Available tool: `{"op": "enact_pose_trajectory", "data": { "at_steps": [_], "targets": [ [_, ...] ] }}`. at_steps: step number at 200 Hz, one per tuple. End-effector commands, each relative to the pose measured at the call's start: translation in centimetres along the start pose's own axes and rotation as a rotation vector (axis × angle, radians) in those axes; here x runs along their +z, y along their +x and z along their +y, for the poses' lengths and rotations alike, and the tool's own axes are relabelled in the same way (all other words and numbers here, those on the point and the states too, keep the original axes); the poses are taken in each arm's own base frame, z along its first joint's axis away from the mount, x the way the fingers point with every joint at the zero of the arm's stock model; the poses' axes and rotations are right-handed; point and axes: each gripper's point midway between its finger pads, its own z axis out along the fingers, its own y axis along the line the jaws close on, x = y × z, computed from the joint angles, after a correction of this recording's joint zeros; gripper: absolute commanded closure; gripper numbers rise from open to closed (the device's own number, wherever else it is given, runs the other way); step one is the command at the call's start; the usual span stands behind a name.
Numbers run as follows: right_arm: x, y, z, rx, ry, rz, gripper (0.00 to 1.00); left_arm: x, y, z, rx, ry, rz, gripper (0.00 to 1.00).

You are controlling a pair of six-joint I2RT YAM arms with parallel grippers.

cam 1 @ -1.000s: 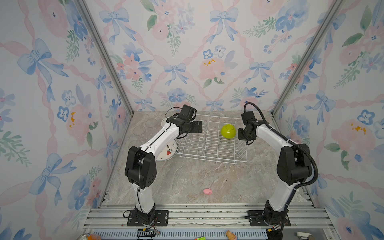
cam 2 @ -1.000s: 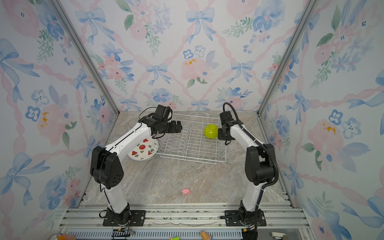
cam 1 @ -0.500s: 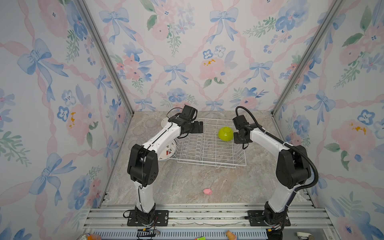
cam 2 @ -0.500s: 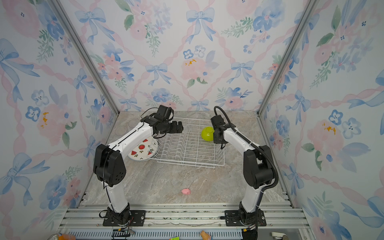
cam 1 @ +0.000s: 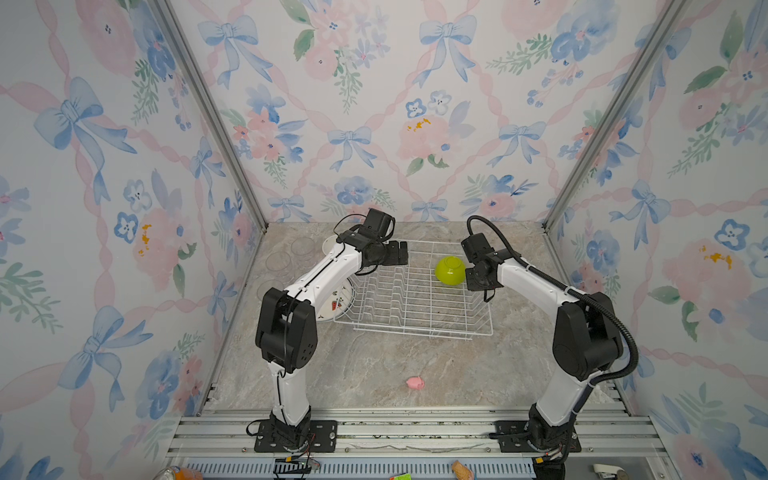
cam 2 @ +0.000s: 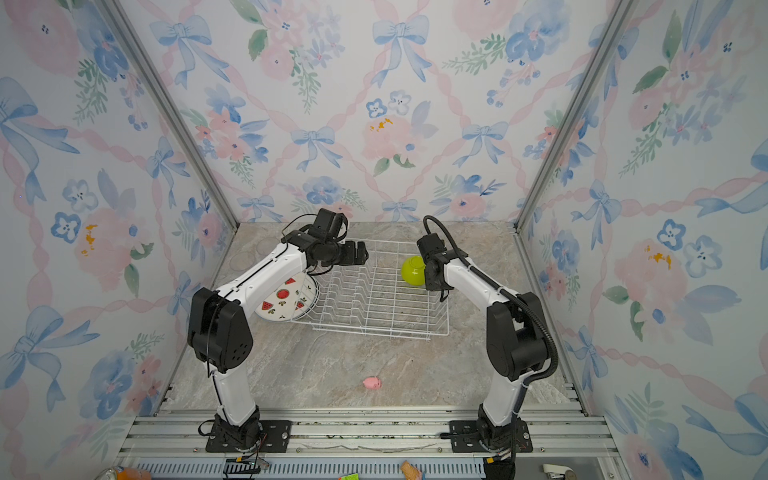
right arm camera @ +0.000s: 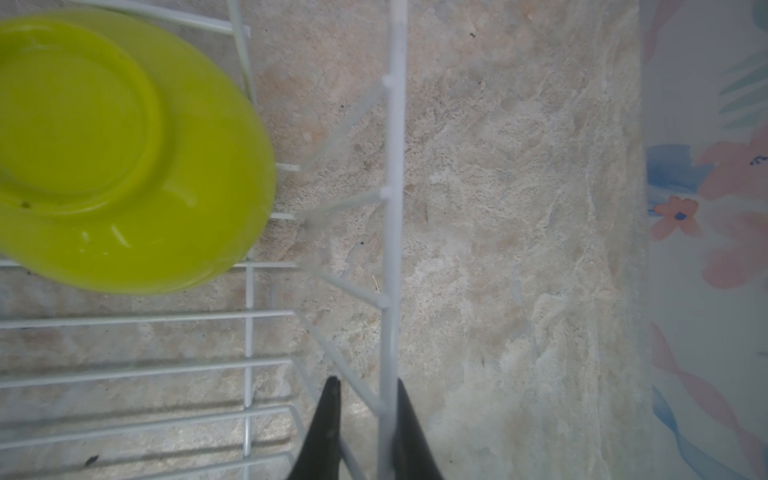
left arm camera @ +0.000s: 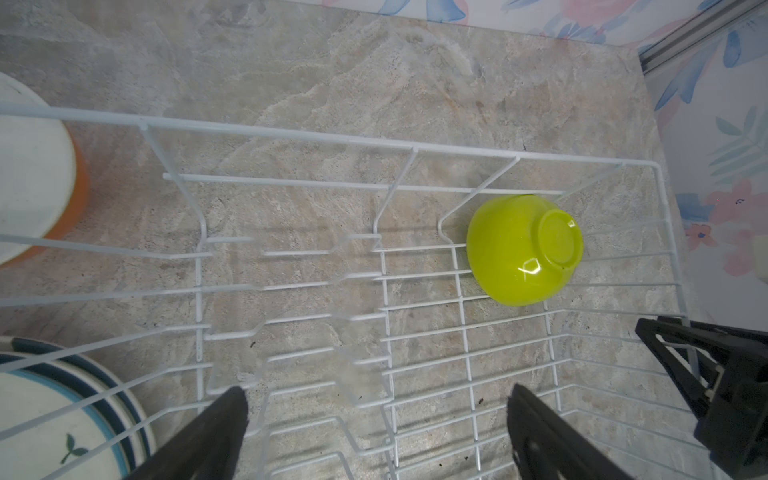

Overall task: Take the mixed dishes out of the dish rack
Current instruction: 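Reach the left gripper across the rack to the lime-green bowl while the right draws back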

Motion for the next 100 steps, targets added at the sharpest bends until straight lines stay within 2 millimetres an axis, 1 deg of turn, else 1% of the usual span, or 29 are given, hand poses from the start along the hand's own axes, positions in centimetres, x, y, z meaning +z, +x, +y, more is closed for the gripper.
{"op": "enact_pose_trajectory", "data": {
  "at_steps": [1, 29, 33, 36, 40, 44, 54, 57, 67, 80, 89, 100],
  "targets": [
    [-1.1, 3.6, -3.5, -0.258, 0.197, 0.103, 1.0, 0.7, -0.2, -1.0, -0.003, 0.04, 0.01, 0.02],
    [-2.5, 2.5, -3.8, -0.188, 0.175, 0.04, 1.0, 0.9, 0.1, -1.4, -0.007, 0.054, 0.022, 0.02],
    [-2.7, 2.3, -3.8, -0.175, 0.165, 0.031, 0.98, 1.0, 0.2, -1.4, -0.008, 0.054, 0.027, 0.02],
    [-2.9, 2.2, -3.9, -0.163, 0.157, 0.025, 0.93, 1.0, 0.2, -1.4, -0.008, 0.054, 0.025, 0.02],
    [-3.1, 2.1, -4.0, -0.148, 0.145, 0.018, 0.83, 1.0, 0.2, -1.4, -0.009, 0.055, 0.026, 0.02],
    [-3.3, 1.9, -4.0, -0.131, 0.129, 0.01, 0.75, 1.1, 0.3, -1.5, -0.01, 0.054, 0.027, 0.02],
    [-3.4, 1.8, -3.9, -0.098, 0.091, 0.004, 0.63, 1.2, 0.4, -1.5, -0.011, 0.053, 0.031, 0.02],
    [-4.2, 1.5, -4.1, -0.077, 0.072, -0.02, 0.58, 1.3, 0.4, -1.5, -0.012, 0.052, 0.031, 0.02],
    [-5.0, 1.2, -4.3, -0.036, 0.031, -0.047, 0.44, 1.6, 0.6, -1.6, -0.017, 0.055, 0.037, 0.02],
    [-6.1, 0.8, -4.7, 0.014, -0.002, -0.09, 0.3, 2.0, 0.7, -1.8, -0.028, 0.059, 0.04, 0.02],
    [-7.0, 0.7, -5.2, 0.049, -0.013, -0.125, 0.18, 2.3, 1.0, -2.2, -0.032, 0.07, 0.045, 0.02],
    [-8.1, 0.4, -5.6, 0.079, -0.035, -0.172, 0.16, 2.7, 1.1, -2.7, -0.033, 0.081, 0.046, 0.02]
  ]
}}
